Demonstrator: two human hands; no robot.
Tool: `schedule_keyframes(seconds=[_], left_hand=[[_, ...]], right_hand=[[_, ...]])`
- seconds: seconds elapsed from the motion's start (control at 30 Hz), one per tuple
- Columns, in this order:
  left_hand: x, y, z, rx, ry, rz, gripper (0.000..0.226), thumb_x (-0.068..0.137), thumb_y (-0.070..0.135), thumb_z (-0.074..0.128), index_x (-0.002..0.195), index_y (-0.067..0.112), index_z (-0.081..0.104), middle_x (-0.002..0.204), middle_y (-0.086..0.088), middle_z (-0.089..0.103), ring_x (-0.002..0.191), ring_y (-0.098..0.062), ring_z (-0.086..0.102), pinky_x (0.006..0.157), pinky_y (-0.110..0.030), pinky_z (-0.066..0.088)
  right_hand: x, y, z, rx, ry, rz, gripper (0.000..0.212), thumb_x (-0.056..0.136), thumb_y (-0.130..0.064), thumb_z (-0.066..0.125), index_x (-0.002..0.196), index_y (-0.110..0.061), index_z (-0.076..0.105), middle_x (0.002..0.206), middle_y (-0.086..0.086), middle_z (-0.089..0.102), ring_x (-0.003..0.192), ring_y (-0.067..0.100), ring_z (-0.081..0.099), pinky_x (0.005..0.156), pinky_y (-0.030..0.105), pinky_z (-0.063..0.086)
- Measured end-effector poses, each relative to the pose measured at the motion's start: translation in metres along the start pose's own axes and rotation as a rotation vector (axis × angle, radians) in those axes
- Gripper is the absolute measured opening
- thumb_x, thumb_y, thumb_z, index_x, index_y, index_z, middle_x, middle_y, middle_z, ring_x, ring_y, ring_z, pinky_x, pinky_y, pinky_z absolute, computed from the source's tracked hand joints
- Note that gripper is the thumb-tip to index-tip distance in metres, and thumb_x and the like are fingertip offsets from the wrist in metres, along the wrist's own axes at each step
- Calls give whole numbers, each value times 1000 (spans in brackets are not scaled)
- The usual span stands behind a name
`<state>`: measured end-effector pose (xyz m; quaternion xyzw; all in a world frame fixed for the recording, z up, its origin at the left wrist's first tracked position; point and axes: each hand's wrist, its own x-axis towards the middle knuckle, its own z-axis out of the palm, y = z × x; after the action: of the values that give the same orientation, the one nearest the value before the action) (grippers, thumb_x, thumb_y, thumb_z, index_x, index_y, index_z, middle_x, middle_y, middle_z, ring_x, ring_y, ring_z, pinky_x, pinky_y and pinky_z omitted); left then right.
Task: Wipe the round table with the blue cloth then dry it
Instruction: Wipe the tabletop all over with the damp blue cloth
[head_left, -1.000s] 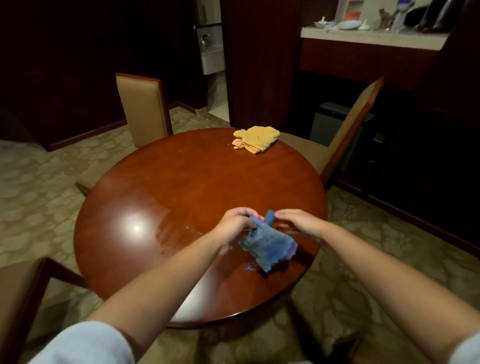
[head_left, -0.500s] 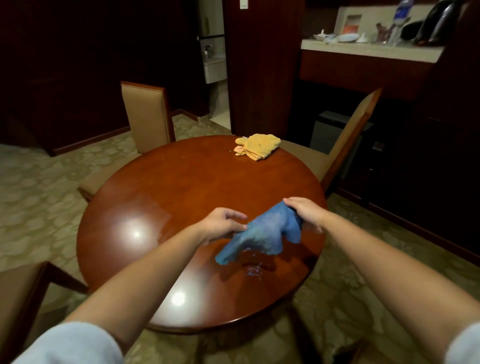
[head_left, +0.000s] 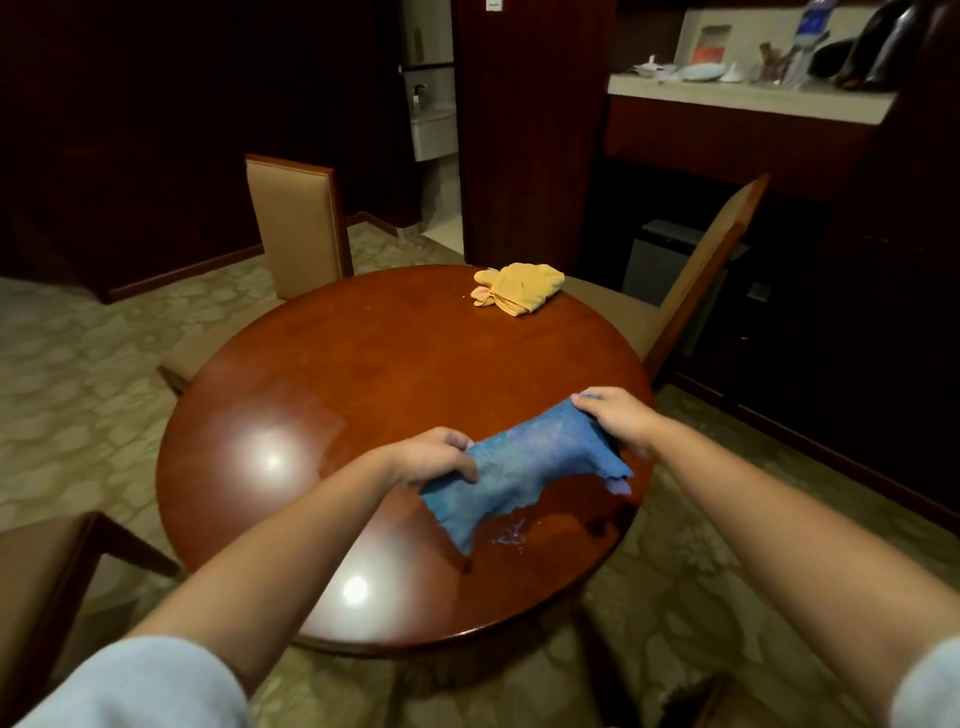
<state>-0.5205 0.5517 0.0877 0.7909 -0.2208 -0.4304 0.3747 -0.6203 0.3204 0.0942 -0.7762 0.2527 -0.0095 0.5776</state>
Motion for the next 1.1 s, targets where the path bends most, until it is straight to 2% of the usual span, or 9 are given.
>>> schedule_keyframes(seconds=[0.1, 0.27, 0.4, 0.5, 0.57, 0.73, 0.83, 0.9, 1.1], left_hand=[[-5, -5, -2, -19, -122, -62, 22, 83, -9, 60, 74, 11, 63, 61, -1, 66, 53, -12, 64, 50, -23, 51], [-9, -29, 9, -30, -224, -130, 20, 83, -8, 63, 79, 12, 61, 73, -4, 68, 63, -14, 67, 58, -25, 56], [-10, -48, 24, -24, -300, -189, 19, 83, -4, 66, 82, 15, 62, 73, 1, 70, 67, -12, 68, 59, -25, 56], [-5, -62, 37, 133, -283, -224, 21, 80, 2, 72, 88, 18, 61, 84, -2, 66, 80, -19, 64, 69, -29, 52], [0, -67, 44, 272, -205, -176, 25, 78, 6, 75, 93, 17, 59, 80, 0, 59, 78, -19, 57, 65, -25, 45], [9, -65, 53, 513, -30, 2, 19, 77, 3, 71, 82, 12, 55, 62, 2, 49, 65, -18, 48, 48, -21, 32], [14, -63, 58, 652, 93, 11, 16, 77, 3, 60, 78, 15, 50, 77, -10, 62, 79, -29, 59, 53, -26, 33], [18, -64, 64, 667, 154, 6, 14, 77, 8, 58, 79, 18, 49, 94, -15, 64, 91, -32, 59, 60, -29, 36], [32, -65, 68, 512, 144, 16, 17, 79, 16, 69, 82, 19, 52, 76, -1, 48, 73, -17, 45, 58, -25, 28]], right_hand=[[0, 17, -2, -71, -145, 132, 18, 97, -16, 54, 80, -13, 62, 76, 7, 62, 72, 19, 58, 65, 29, 45], [-5, 45, -3, -107, -285, 308, 16, 95, -6, 51, 83, -8, 62, 68, 7, 66, 60, 19, 63, 56, 26, 49], [-5, 71, 3, -164, -353, 372, 17, 92, -8, 55, 79, -12, 64, 75, 10, 63, 70, 24, 59, 71, 34, 45], [-10, 79, 8, -250, -386, 431, 21, 95, -5, 50, 76, -12, 57, 57, 3, 52, 43, 9, 51, 46, 18, 41], [-10, 85, 11, -344, -362, 419, 24, 94, -3, 49, 73, -13, 55, 58, 2, 48, 44, 9, 47, 45, 17, 37], [6, 99, 18, -712, -112, 220, 30, 91, -18, 54, 62, -27, 59, 89, -1, 62, 86, 19, 58, 70, 24, 42], [10, 106, 32, -711, 7, 274, 22, 96, -23, 49, 79, -22, 63, 94, 4, 65, 81, 21, 58, 66, 25, 42], [15, 112, 42, -649, 133, 303, 21, 97, -21, 45, 95, -17, 65, 105, 9, 66, 93, 27, 61, 76, 28, 46], [22, 115, 63, -427, 370, 214, 34, 98, -9, 37, 127, -10, 54, 126, 19, 57, 114, 36, 54, 91, 38, 44]])
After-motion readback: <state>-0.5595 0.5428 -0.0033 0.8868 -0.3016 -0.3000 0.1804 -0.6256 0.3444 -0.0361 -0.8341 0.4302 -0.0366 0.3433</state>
